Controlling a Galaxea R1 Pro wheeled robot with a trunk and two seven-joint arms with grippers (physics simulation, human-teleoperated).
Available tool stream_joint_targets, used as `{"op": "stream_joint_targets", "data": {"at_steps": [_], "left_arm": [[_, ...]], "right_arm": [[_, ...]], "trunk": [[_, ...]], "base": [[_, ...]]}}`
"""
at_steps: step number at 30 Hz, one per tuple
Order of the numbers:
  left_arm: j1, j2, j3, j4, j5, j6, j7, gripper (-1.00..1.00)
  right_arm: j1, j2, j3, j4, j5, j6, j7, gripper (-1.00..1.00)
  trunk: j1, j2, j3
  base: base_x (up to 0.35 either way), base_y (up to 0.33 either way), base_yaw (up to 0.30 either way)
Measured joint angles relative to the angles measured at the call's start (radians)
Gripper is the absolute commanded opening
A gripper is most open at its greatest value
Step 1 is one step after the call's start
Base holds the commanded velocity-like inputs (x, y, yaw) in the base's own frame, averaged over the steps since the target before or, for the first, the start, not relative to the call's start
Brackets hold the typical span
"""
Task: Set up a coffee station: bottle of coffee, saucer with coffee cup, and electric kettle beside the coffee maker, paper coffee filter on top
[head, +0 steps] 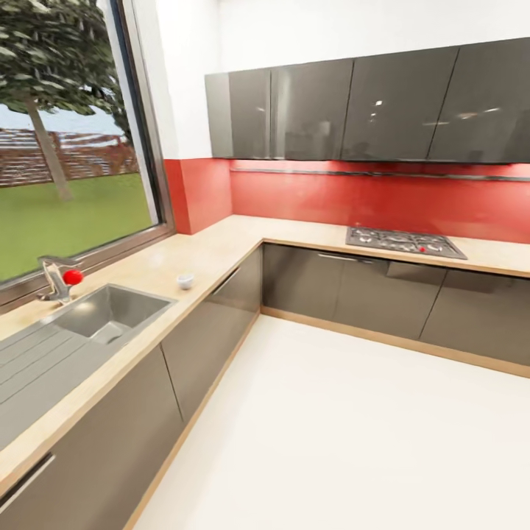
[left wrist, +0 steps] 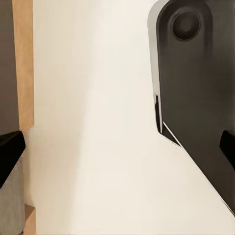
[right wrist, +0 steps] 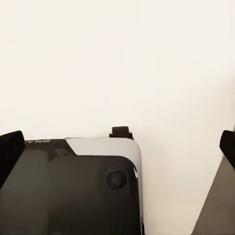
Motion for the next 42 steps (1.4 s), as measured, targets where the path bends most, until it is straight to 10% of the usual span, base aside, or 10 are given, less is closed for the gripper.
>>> {"op": "stream_joint_targets", "data": {"at_steps": [42], "left_arm": [[0.0, 0.002, 0.0, 0.0, 0.0, 0.0, 0.0, 1.0]], "right_arm": [[0.0, 0.001, 0.0, 0.001, 0.0, -0.001, -0.003, 1.0]], "trunk": [[0.0, 0.0, 0.0]], "base": [[0.307, -0.111, 0.0]]}}
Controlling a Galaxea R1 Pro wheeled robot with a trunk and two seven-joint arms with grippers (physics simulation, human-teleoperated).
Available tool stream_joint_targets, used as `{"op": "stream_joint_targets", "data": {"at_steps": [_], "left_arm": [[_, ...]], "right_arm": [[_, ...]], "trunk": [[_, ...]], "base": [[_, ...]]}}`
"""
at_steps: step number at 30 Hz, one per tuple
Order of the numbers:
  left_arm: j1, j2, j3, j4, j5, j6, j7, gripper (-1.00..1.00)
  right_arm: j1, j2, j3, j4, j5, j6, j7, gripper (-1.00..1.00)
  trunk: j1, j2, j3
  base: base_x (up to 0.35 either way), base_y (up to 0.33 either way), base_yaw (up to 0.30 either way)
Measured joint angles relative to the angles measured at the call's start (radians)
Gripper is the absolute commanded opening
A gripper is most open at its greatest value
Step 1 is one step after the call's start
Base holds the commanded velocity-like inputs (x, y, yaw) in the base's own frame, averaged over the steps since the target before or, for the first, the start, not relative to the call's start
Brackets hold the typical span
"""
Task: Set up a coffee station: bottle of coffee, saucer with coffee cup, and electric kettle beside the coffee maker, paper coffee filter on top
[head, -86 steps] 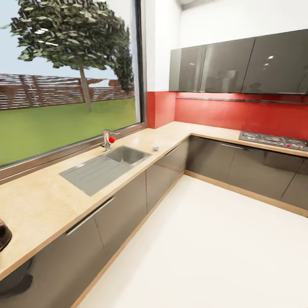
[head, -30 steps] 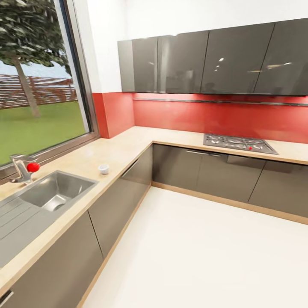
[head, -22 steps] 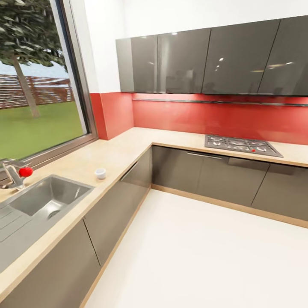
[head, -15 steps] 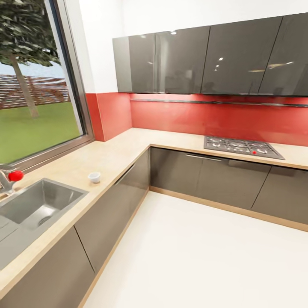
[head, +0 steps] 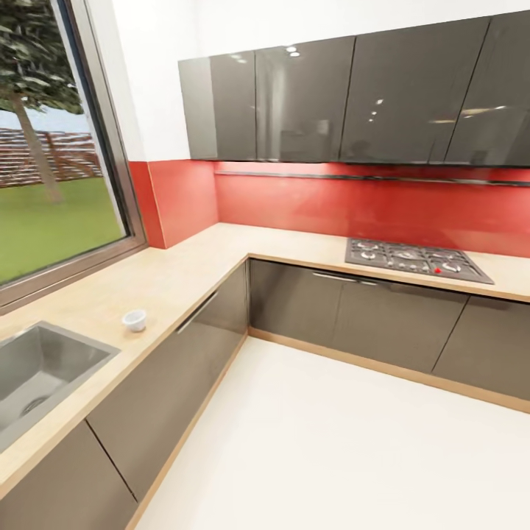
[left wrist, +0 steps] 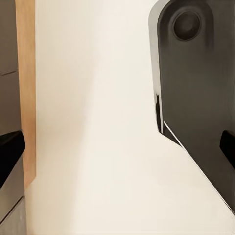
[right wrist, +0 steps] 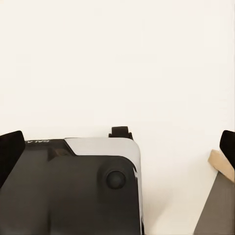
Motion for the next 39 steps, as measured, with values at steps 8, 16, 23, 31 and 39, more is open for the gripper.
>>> {"op": "stream_joint_targets", "data": {"at_steps": [8, 16, 23, 31, 39], "left_arm": [[0.0, 0.003, 0.002, 0.0, 0.001, 0.0, 0.0, 1.0], [0.0, 0.005, 0.004, 0.0, 0.002, 0.0, 0.0, 1.0], [0.0, 0.003, 0.004, 0.0, 0.002, 0.0, 0.0, 1.0], [0.0, 0.001, 0.004, 0.0, 0.002, -0.001, 0.0, 1.0], [0.0, 0.001, 0.004, 0.0, 0.002, -0.001, 0.0, 1.0]], "right_arm": [[0.0, 0.0, 0.0, 0.0, 0.0, 0.0, 0.0, 1.0], [0.0, 0.001, 0.0, 0.0, 0.0, 0.0, 0.0, 1.0], [0.0, 0.002, 0.001, 0.0, 0.0, 0.0, 0.001, 1.0], [0.0, 0.002, 0.001, 0.0, 0.0, 0.0, 0.001, 1.0], [0.0, 0.002, 0.002, 0.0, 0.0, 0.0, 0.001, 1.0]], "trunk": [[0.0, 0.0, 0.0], [0.0, 0.0, 0.0], [0.0, 0.0, 0.001], [0.0, 0.0, 0.006], [0.0, 0.0, 0.008]], "base": [[0.286, -0.207, 0.0], [0.289, -0.193, 0.0], [0.292, -0.18, 0.108], [0.29, -0.198, 0.243], [0.285, -0.205, 0.27]]}}
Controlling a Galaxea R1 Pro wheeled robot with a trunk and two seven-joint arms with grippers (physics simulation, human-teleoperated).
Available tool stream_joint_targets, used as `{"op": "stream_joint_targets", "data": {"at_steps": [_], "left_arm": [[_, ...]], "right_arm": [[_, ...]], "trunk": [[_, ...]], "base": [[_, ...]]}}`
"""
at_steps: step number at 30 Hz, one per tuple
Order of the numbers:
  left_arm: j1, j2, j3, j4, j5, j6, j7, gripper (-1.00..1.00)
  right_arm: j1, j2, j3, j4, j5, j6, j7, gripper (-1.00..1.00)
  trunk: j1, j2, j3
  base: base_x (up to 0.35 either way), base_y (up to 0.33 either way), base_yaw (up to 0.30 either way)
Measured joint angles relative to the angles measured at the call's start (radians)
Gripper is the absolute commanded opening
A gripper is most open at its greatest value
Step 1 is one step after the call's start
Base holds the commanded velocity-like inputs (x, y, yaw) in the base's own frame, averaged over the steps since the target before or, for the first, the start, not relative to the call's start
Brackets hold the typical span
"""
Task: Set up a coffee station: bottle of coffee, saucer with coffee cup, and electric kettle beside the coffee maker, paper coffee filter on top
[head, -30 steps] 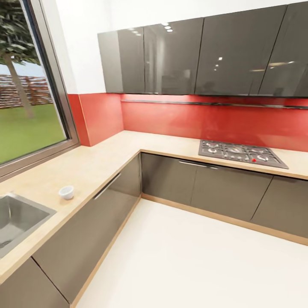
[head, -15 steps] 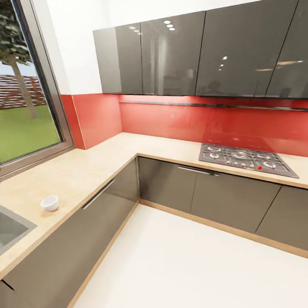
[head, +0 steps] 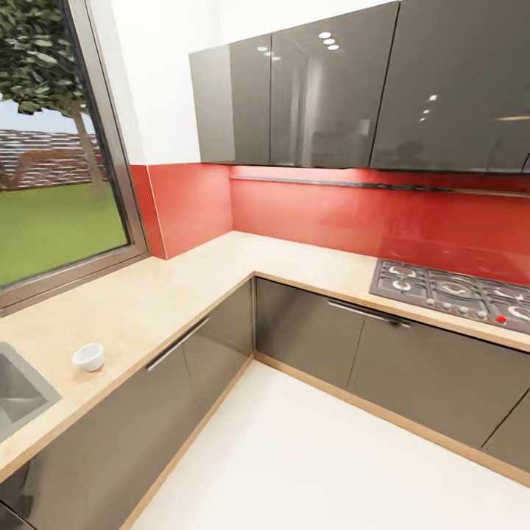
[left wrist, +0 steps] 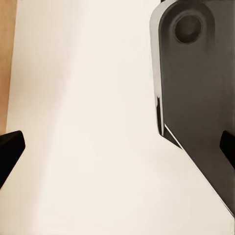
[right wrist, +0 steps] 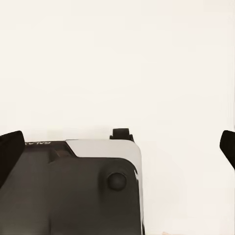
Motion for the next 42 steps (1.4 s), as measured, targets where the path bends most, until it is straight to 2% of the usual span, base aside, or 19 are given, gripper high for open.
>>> {"op": "stream_joint_targets", "data": {"at_steps": [20, 28, 42], "left_arm": [[0.0, -0.001, -0.001, 0.0, 0.0, -0.001, 0.002, 1.0], [0.0, 0.004, 0.004, 0.0, 0.001, -0.001, 0.003, 1.0], [0.0, 0.005, 0.007, 0.0, 0.001, -0.001, 0.004, 1.0]], "right_arm": [[0.0, 0.001, 0.0, 0.001, 0.0, 0.0, 0.0, 1.0], [0.0, 0.002, 0.0, 0.001, 0.0, 0.0, 0.001, 1.0], [0.0, 0.002, 0.0, 0.001, 0.0, 0.0, 0.001, 1.0]], "trunk": [[0.0, 0.0, 0.0], [0.0, 0.0, 0.0], [0.0, 0.0, 0.0]], "base": [[0.274, -0.195, 0.277], [0.101, -0.235, 0.278], [0.006, -0.015, 0.278]]}}
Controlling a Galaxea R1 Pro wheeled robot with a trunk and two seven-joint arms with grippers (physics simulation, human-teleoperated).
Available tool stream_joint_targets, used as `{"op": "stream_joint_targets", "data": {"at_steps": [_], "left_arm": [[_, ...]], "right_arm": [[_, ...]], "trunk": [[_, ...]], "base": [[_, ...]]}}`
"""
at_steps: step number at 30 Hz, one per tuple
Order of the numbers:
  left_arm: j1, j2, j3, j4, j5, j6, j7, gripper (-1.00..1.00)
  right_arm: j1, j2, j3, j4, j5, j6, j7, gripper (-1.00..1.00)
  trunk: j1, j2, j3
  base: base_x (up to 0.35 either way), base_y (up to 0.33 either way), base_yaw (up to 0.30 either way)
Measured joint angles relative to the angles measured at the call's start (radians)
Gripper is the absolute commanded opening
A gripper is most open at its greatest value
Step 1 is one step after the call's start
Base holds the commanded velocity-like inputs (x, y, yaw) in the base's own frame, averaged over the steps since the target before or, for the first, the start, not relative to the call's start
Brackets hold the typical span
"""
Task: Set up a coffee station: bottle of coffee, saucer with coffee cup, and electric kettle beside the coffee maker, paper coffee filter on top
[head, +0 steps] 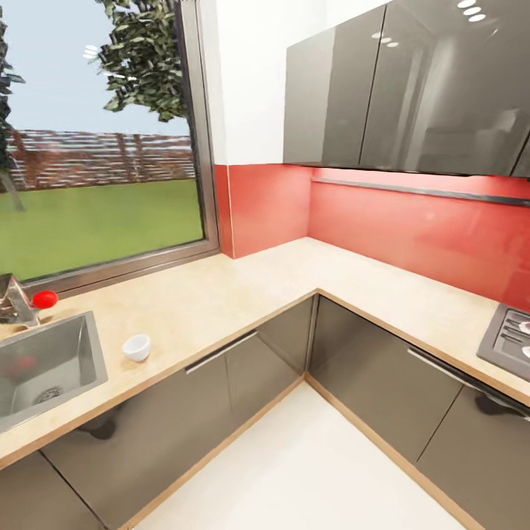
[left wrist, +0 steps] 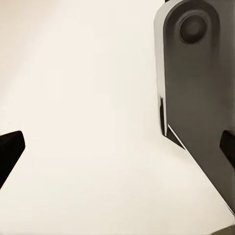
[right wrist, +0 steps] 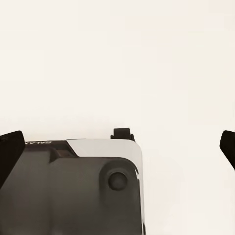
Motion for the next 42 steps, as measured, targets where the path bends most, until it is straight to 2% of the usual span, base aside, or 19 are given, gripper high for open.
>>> {"op": "stream_joint_targets", "data": {"at_steps": [36, 42], "left_arm": [[0.0, -0.006, -0.006, 0.0, -0.001, 0.0, 0.004, 1.0], [0.0, -0.008, -0.008, 0.0, -0.002, 0.001, 0.008, 1.0]], "right_arm": [[0.0, 0.002, 0.0, 0.0, 0.0, 0.0, 0.001, 1.0], [0.0, 0.002, 0.0, 0.0, 0.0, 0.0, 0.001, 1.0]], "trunk": [[0.0, 0.0, 0.009], [0.0, 0.0, 0.012]], "base": [[0.0, -0.001, 0.278], [0.0, -0.155, 0.278]]}}
